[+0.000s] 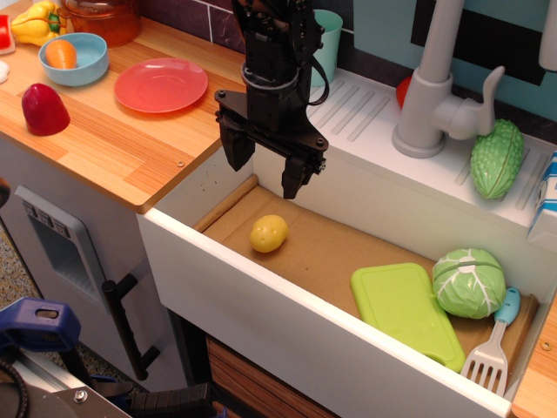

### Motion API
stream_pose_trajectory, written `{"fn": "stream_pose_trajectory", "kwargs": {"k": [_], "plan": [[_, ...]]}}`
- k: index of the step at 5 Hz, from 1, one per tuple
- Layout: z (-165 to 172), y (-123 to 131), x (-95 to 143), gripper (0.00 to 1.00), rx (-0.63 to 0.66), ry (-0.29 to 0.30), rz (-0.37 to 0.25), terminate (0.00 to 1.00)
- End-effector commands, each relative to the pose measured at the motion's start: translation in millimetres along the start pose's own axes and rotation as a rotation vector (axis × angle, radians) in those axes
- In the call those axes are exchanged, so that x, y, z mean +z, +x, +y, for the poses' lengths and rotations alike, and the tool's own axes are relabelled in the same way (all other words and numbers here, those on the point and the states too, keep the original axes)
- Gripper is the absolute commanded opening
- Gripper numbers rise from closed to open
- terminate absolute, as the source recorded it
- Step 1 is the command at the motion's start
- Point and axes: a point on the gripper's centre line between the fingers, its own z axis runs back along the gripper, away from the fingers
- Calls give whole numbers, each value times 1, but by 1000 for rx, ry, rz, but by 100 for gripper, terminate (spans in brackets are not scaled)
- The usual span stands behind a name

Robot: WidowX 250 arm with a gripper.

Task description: Put potato on plate

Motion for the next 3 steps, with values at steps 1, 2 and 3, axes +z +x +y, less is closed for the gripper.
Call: {"fn": "stream_pose_trajectory", "kwargs": {"k": [1, 2, 3], "plan": [[0, 0, 0, 100, 0, 0, 0, 0], [17, 3, -25, 100, 11, -45, -44, 0], [23, 7, -42, 100, 28, -56, -71, 0]]}}
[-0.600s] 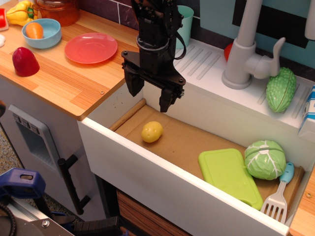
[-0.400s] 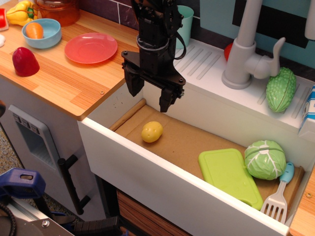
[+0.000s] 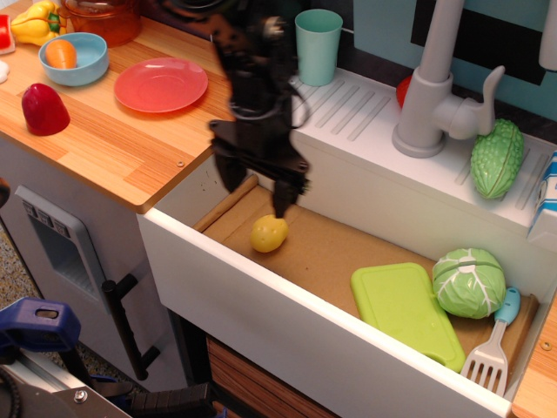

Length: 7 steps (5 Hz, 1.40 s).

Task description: Put potato on plate

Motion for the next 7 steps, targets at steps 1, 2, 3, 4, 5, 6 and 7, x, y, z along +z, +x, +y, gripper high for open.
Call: {"fn": "stream_pose_trajectory", "kwargs": {"k": [1, 2, 3, 4, 5, 6, 7], "plan": [[8, 2, -14, 100, 11, -7, -64, 0], [8, -3, -24, 100, -6, -44, -91, 0], [4, -4, -30, 100, -12, -51, -104, 0], [6, -1, -40, 100, -10, -57, -106, 0], [5, 2, -44, 100, -11, -60, -103, 0], [5, 6, -48, 100, -14, -69, -106, 0], [4, 8, -57, 100, -4, -83, -115, 0]]}}
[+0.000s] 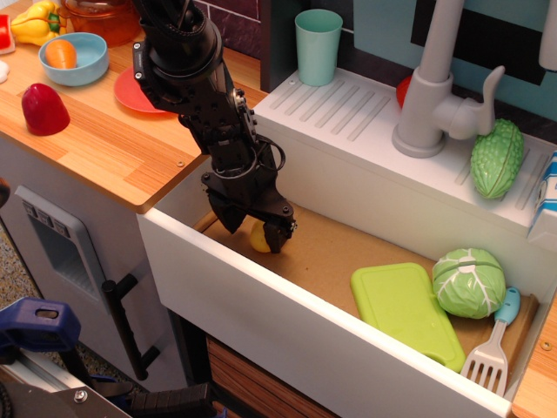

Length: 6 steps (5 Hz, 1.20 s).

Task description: Put potato on plate

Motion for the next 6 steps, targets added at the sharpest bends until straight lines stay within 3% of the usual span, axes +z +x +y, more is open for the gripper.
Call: {"fn": "stream_pose_trajectory", "kwargs": {"k": [1, 2, 3, 4, 5, 6], "plan": [[6, 9, -3, 100, 2, -4, -41, 0], [8, 12, -1, 0, 18, -42, -27, 0], [5, 13, 15, 0, 51, -10, -29, 0], [5, 13, 64, 0, 39, 67, 21, 0], [20, 15, 111, 0, -16, 189, 41, 0], [54, 28, 137, 0, -100, 224, 29, 0]]}}
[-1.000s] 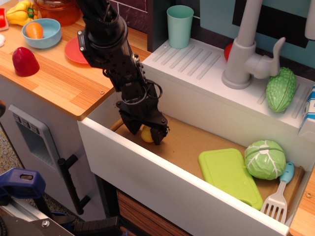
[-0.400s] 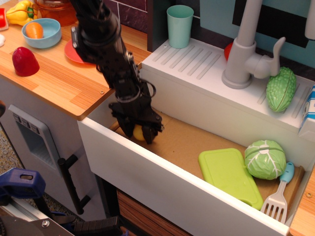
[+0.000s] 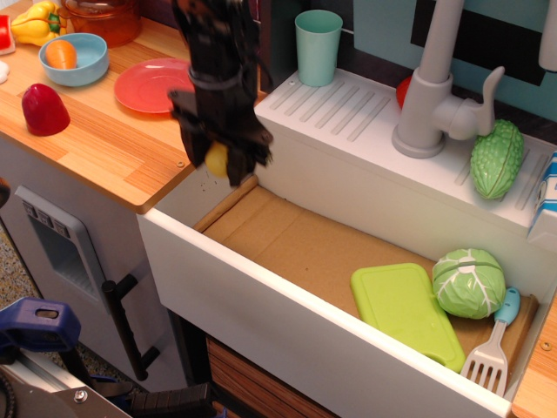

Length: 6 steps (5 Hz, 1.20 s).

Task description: Put potato on plate

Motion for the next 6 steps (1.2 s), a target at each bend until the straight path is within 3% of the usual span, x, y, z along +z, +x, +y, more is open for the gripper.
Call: {"fn": "stream_pose_trajectory", "kwargs": {"k": [1, 3, 5, 6], "plan": [[65, 37, 36, 0, -73, 64, -82, 0], [122, 54, 38, 0, -129, 35, -81, 0], [146, 58, 26, 0, -175, -36, -67, 0], [154, 61, 21, 100, -197, -66, -65, 0]]}}
